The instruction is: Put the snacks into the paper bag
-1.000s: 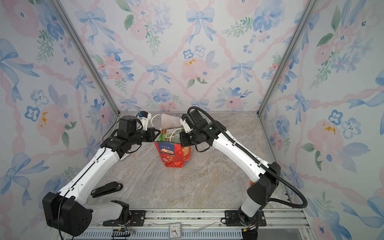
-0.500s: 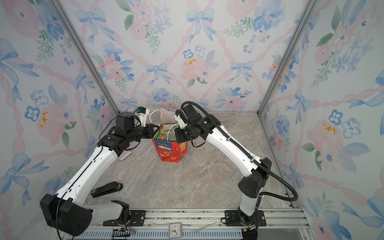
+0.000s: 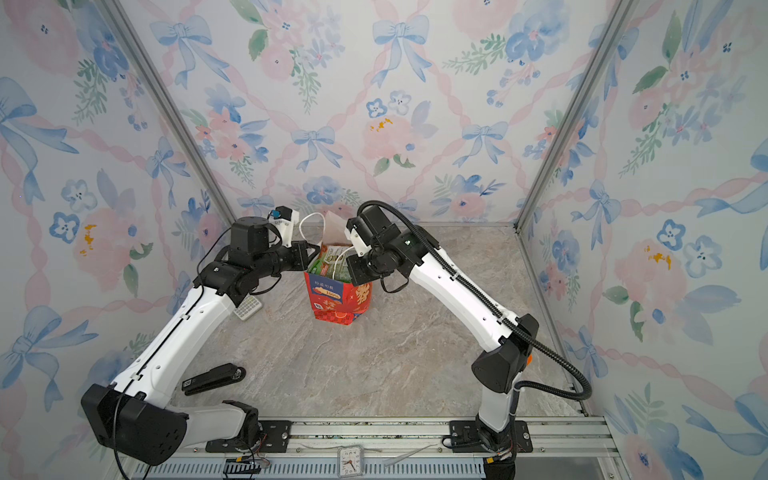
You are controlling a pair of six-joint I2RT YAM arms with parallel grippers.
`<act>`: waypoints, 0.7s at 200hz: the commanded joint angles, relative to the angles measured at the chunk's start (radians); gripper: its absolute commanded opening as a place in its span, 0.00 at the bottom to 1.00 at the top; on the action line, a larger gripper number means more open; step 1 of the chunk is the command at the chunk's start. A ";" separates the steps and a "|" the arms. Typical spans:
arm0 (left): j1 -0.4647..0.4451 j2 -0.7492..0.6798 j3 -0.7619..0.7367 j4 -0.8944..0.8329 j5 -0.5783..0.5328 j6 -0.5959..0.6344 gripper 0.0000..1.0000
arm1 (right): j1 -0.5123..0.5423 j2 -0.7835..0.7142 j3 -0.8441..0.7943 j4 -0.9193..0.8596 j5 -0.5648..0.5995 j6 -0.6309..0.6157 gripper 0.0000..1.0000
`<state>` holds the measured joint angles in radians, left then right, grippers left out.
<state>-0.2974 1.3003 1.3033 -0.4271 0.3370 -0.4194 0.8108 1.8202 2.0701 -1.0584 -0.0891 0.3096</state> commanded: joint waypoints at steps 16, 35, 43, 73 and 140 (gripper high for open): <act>-0.027 0.019 -0.019 0.103 0.053 0.020 0.00 | -0.005 -0.051 -0.125 0.225 0.002 -0.009 0.00; -0.031 0.028 -0.053 0.111 0.044 0.022 0.00 | -0.021 -0.086 -0.253 0.298 -0.021 0.029 0.01; -0.030 0.032 -0.066 0.117 0.043 0.021 0.00 | -0.027 -0.099 -0.291 0.319 -0.030 0.042 0.01; -0.031 0.034 -0.096 0.135 0.041 0.014 0.05 | -0.044 -0.132 -0.358 0.357 -0.032 0.063 0.04; -0.032 0.005 -0.097 0.133 0.037 0.003 0.60 | -0.047 -0.132 -0.355 0.347 -0.042 0.059 0.17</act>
<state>-0.3252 1.3430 1.2114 -0.3256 0.3550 -0.4229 0.7666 1.7348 1.7092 -0.7734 -0.1226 0.3710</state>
